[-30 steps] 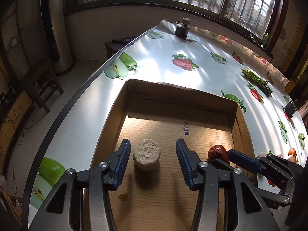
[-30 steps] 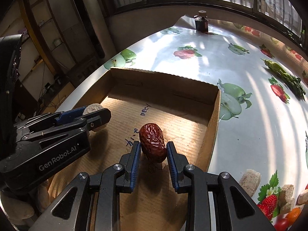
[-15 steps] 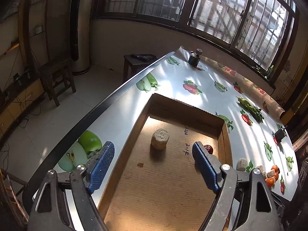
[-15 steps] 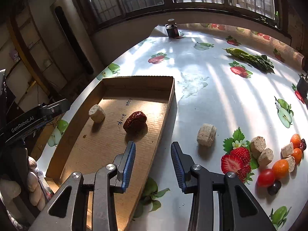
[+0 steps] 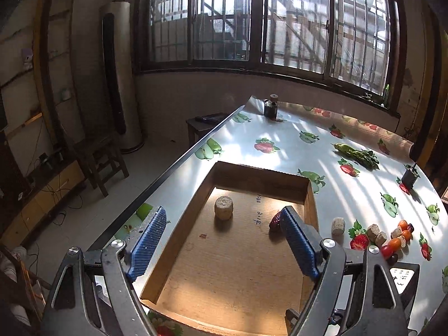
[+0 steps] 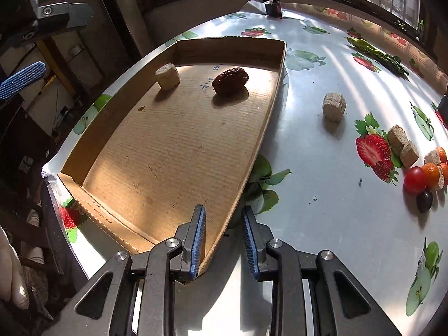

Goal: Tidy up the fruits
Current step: 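Move both open grippers back to the fruit cluster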

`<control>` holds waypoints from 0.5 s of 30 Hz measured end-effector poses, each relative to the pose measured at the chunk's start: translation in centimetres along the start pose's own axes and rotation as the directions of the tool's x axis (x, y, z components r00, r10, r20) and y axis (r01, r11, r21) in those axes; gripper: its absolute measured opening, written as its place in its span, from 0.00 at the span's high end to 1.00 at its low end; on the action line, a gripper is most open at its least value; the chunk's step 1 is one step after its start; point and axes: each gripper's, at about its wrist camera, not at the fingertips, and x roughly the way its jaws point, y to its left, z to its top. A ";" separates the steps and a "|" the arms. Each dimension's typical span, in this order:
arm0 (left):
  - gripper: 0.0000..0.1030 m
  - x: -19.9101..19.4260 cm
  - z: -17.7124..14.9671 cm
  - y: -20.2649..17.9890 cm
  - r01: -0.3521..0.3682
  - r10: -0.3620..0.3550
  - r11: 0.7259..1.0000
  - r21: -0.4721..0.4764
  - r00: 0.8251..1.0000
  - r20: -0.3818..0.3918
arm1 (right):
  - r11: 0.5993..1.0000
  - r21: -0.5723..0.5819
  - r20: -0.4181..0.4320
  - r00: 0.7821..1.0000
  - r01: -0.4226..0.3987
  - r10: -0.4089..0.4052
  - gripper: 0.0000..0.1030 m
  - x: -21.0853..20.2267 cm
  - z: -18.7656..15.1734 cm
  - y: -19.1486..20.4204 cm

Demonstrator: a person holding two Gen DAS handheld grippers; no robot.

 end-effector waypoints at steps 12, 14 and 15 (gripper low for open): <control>0.19 -1.8 -0.6 -5.0 0.001 -0.005 0.992 0.128 1.000 0.027 | 0.996 0.044 0.088 0.993 -0.077 0.073 0.70 -4.1 -1.4 -2.7; 0.19 -1.8 -0.6 -5.9 0.005 -0.009 0.990 0.143 1.000 0.026 | 0.996 0.067 0.140 0.989 -0.055 0.045 0.70 -6.1 -1.3 -4.4; 0.19 -1.8 -0.6 -6.4 0.009 -0.012 0.989 0.151 1.000 0.024 | 0.996 0.078 0.161 0.986 -0.045 0.032 0.70 -7.0 -1.4 -5.3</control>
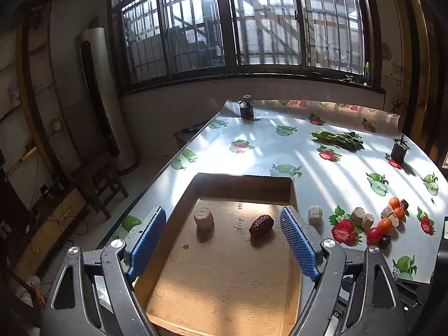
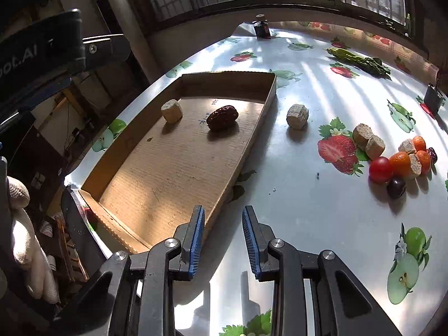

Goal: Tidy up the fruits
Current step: 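Move both open grippers back to the fruit cluster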

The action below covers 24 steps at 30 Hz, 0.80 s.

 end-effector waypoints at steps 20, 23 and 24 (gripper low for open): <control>0.19 2.6 -0.4 -8.2 0.045 -0.035 0.987 0.153 0.997 -0.067 | 0.954 0.198 0.042 0.970 0.226 -0.239 0.66 -5.6 -1.2 -16.3; 0.19 3.1 -0.5 -8.9 0.046 -0.033 0.984 0.170 0.996 -0.080 | 0.951 0.206 0.034 0.970 0.229 -0.241 0.66 -5.4 -1.3 -17.2; 0.19 3.3 -0.6 -9.1 0.048 -0.033 0.984 0.173 0.996 -0.086 | 0.951 0.208 0.031 0.970 0.229 -0.241 0.66 -5.3 -1.4 -17.5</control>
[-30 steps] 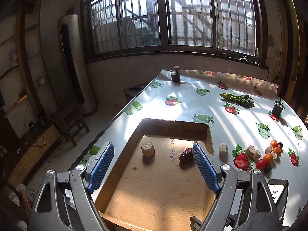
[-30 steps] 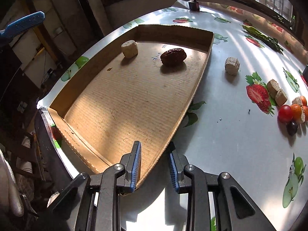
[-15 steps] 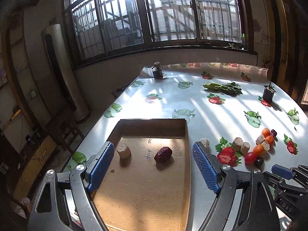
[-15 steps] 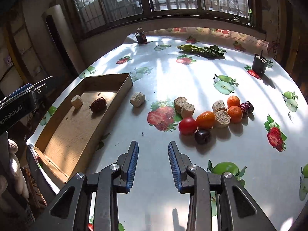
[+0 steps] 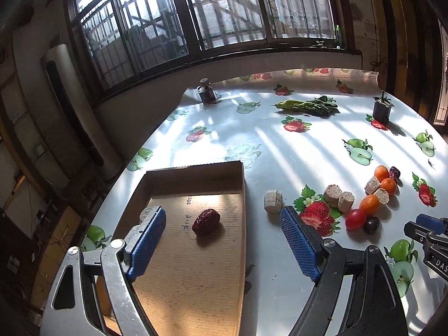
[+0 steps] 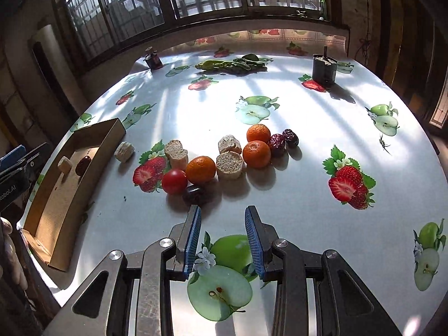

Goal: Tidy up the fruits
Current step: 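Move both open grippers back to the fruit cluster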

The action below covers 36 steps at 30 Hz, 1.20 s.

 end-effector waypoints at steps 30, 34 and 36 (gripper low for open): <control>0.42 10.0 -1.0 -8.4 0.602 -0.607 0.793 -0.094 0.766 -0.213 | 0.948 0.316 -0.064 0.998 0.034 -0.014 0.58 1.0 4.3 -13.8; 0.56 9.8 -1.0 -8.3 0.633 -0.638 0.768 -0.099 0.743 -0.202 | 0.939 0.328 -0.084 0.987 -0.103 0.137 0.58 0.4 5.0 -11.1; 0.56 9.6 -1.0 -8.6 0.633 -0.635 0.770 -0.083 0.745 -0.203 | 0.954 0.286 -0.073 0.991 -0.091 0.116 0.58 0.2 5.8 -9.5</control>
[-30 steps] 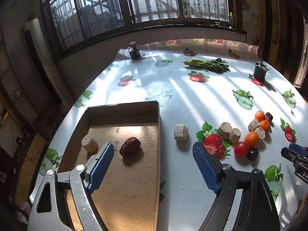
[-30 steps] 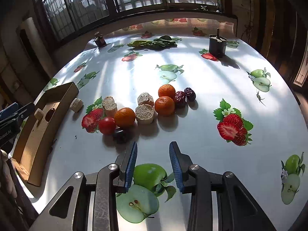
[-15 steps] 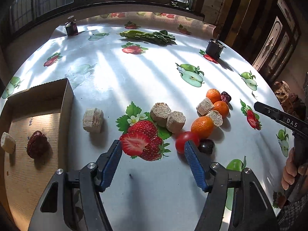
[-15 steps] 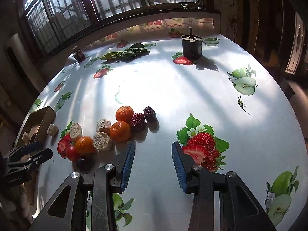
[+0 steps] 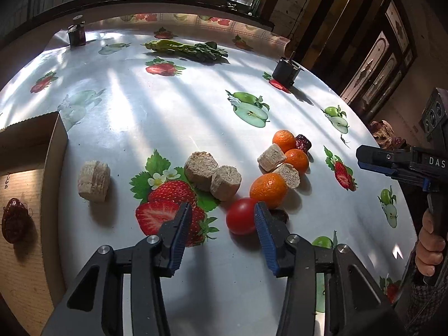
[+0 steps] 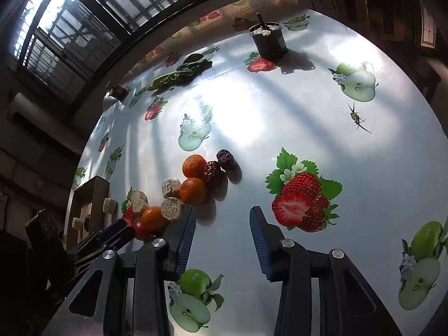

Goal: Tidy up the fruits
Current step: 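Grasp the red cherry tomato with the left gripper while the right grasps a small dark date, then carry tomato and small date into the box and open both grippers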

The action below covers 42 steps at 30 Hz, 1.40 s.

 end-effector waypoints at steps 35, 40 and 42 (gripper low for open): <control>0.74 -1.6 -1.6 -2.3 0.018 -0.015 0.999 -0.046 0.998 0.064 | 0.991 -0.019 0.131 0.983 0.130 -0.126 0.84 8.1 2.8 -0.5; 0.74 -3.8 -2.8 -2.3 0.001 0.004 0.999 -0.046 0.994 0.111 | 0.997 0.020 0.177 0.981 0.071 -0.074 0.84 6.3 2.5 -1.1; 0.74 -5.1 -3.5 -2.0 0.009 -0.003 0.999 -0.044 0.991 0.134 | 0.999 0.035 0.195 0.980 0.020 -0.026 0.84 5.1 2.3 -1.1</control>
